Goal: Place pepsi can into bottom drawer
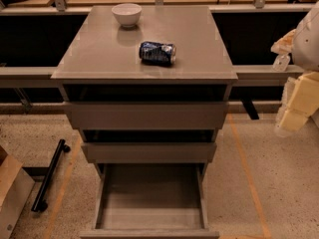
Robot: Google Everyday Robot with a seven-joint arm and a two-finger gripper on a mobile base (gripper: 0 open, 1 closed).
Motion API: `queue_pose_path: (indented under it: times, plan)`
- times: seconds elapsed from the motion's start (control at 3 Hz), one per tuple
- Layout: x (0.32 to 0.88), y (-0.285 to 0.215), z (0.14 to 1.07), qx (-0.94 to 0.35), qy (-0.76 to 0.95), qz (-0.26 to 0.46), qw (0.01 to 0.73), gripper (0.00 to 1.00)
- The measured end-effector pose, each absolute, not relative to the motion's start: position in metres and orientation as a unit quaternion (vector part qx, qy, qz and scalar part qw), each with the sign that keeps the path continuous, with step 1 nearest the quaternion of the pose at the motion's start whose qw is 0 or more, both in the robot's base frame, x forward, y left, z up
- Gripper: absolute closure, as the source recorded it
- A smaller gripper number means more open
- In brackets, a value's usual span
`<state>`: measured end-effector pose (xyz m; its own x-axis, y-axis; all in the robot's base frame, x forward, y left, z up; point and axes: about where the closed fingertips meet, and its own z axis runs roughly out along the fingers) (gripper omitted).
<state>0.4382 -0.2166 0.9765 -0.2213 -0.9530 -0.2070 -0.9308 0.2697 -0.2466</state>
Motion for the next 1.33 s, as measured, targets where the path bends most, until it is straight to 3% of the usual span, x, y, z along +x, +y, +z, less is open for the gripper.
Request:
queue_pose_path:
  times: [0.67, 1.33]
  plan:
    - [0.451, -0.202, 0.976, -0.597, 0.779, -0.019, 0.188, 0.00]
    - [0.521, -0.139, 0.959, -0.598, 0.759, 0.047, 0.254, 0.00]
